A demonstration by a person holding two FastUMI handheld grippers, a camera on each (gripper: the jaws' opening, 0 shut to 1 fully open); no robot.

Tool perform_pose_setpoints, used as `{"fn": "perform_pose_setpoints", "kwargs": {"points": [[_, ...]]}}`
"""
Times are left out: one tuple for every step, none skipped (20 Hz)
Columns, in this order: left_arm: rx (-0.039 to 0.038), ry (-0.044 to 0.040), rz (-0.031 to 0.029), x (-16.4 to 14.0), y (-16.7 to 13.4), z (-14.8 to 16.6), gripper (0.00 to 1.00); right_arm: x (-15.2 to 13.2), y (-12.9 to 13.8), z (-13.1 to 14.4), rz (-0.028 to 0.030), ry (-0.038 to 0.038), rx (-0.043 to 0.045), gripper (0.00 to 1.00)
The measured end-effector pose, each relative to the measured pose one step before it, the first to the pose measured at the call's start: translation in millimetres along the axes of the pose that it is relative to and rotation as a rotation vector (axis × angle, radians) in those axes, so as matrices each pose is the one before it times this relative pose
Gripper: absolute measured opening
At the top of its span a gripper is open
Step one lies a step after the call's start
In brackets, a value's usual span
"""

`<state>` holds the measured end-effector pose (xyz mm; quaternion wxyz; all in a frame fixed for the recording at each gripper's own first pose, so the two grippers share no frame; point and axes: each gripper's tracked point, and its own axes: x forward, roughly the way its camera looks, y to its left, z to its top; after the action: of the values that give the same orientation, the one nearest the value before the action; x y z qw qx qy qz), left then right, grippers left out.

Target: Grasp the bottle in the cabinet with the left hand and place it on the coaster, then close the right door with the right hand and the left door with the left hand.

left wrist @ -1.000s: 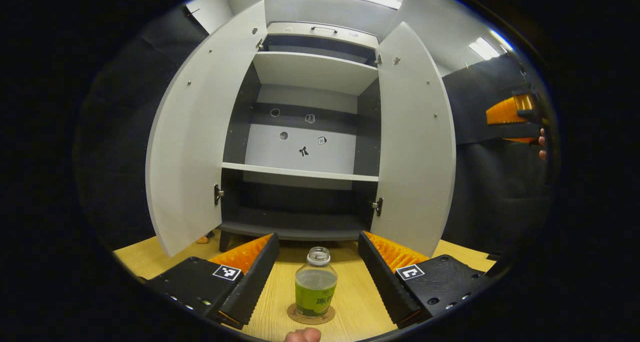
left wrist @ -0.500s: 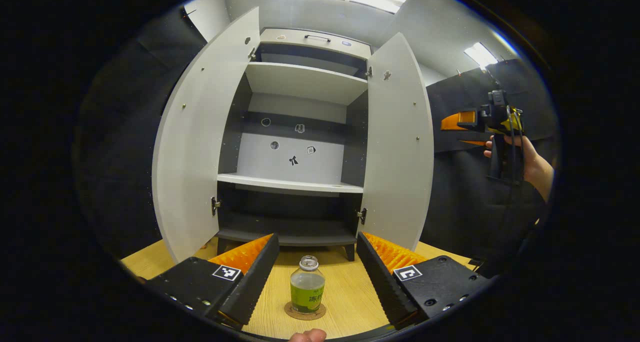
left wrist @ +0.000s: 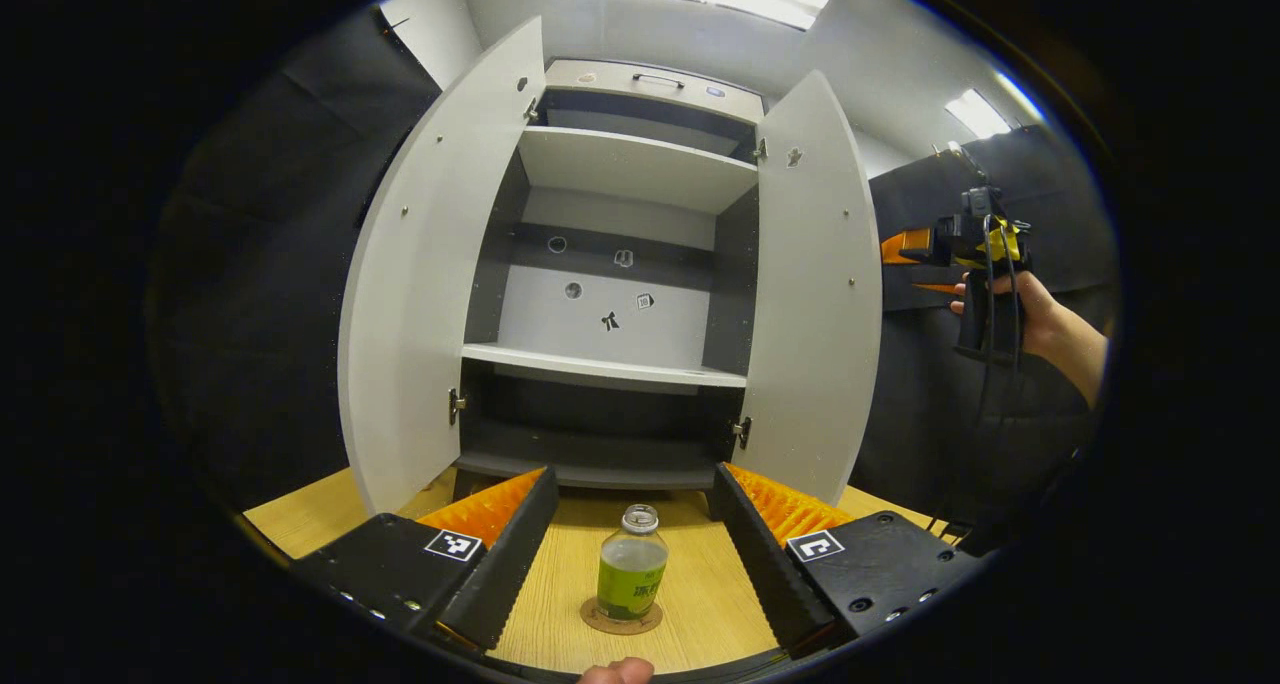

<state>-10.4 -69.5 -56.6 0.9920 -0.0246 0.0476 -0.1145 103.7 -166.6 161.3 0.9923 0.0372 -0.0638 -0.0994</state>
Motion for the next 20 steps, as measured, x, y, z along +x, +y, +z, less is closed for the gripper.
{"fn": "perform_pose_setpoints", "kwargs": {"points": [[0.00391,-0.00146,0.00373,0.39,1.11,0.27,0.95,-2.68,9.11,-1.11,0.01759,0.00478,-0.01375,0.82],[0.00034,-0.0016,0.00158,-0.26,1.44,0.24,0.95,-1.42,12.22,0.46,0.02272,0.00193,-0.00698,0.82],[-0.00095,-0.00089,0.00047,0.52,1.59,0.06,0.95,-0.28,13.05,-2.93,0.01796,0.00716,-0.00228,0.82],[0.00049,0.00221,0.00136,0.33,1.51,-0.01,0.95,0.61,12.19,-1.0,0.01806,0.00273,0.00205,0.81],[0.00194,0.00168,0.00542,-0.16,2.88,-0.98,0.95,2.78,13.62,-2.03,0.01998,0.00449,-0.00793,0.82],[0.00239,0.00199,0.00699,-1.85,3.01,-0.42,0.95,3.34,11.09,-1.5,0.01681,0.00545,-0.01356,0.82],[0.00454,0.00027,0.01125,-2.27,4.57,0.39,0.95,2.29,10.41,0.69,0.01823,0.00047,-0.01043,0.82],[0.00548,-0.00315,0.01427,-2.58,4.84,0.0,0.95,4.58,8.75,-1.56,0.0128,0.00414,-0.00945,0.82],[0.00551,-0.00559,0.01277,-2.24,4.21,0.89,0.95,4.93,10.31,-1.02,0.01714,-0.00064,-0.00391,0.82],[0.00652,-0.00112,0.01482,-1.65,5.17,0.44,0.95,5.96,8.72,-0.98,0.01036,-0.005,0.00785,0.82],[0.00436,0.00302,0.01431,-0.95,6.01,-0.04,0.95,6.49,7.66,-3.82,0.01042,0.00038,0.00551,0.82],[0.00297,0.00447,0.01342,-1.39,5.38,-0.96,0.95,6.16,7.65,-3.76,0.01146,0.00969,-0.00484,0.82],[0.00244,0.00376,0.01392,-2.09,5.02,-0.51,0.95,4.31,3.27,-4.13,-0.00134,0.00922,-0.00715,0.82],[0.00213,0.00201,0.01156,-1.23,4.12,-0.21,0.95,2.01,1.13,-1.02,-0.00289,0.00306,-0.00632,0.83],[0.00264,-0.00048,0.01058,-1.92,4.36,0.76,0.95,0.5,-0.46,-0.31,-0.00932,-0.00097,-0.00172,0.83],[0.00332,-0.00107,0.01207,-2.48,3.62,-0.2,0.95,-1.6,-0.64,-1.11,-0.0038,-0.00172,0.00076,0.83],[0.00124,0.00151,0.00868,-0.91,2.89,-0.48,0.94,-1.81,1.4,-1.84,0.00391,-0.00218,0.00376,0.83],[-0.00087,0.00317,0.00398,0.2,1.59,-1.32,0.95,-3.85,0.32,-1.07,0.00384,-0.0009,0.00532,0.83],[-0.00292,0.0022,0.00141,-0.04,1.05,-0.15,0.95,-5.62,-0.34,-1.29,0.0019,-0.00051,0.00369,0.83],[-0.00249,0.00307,-0.00086,0.78,0.64,-0.47,0.95,-6.79,-1.58,-0.51,-0.00388,-0.00156,-0.00074,0.83]]}}
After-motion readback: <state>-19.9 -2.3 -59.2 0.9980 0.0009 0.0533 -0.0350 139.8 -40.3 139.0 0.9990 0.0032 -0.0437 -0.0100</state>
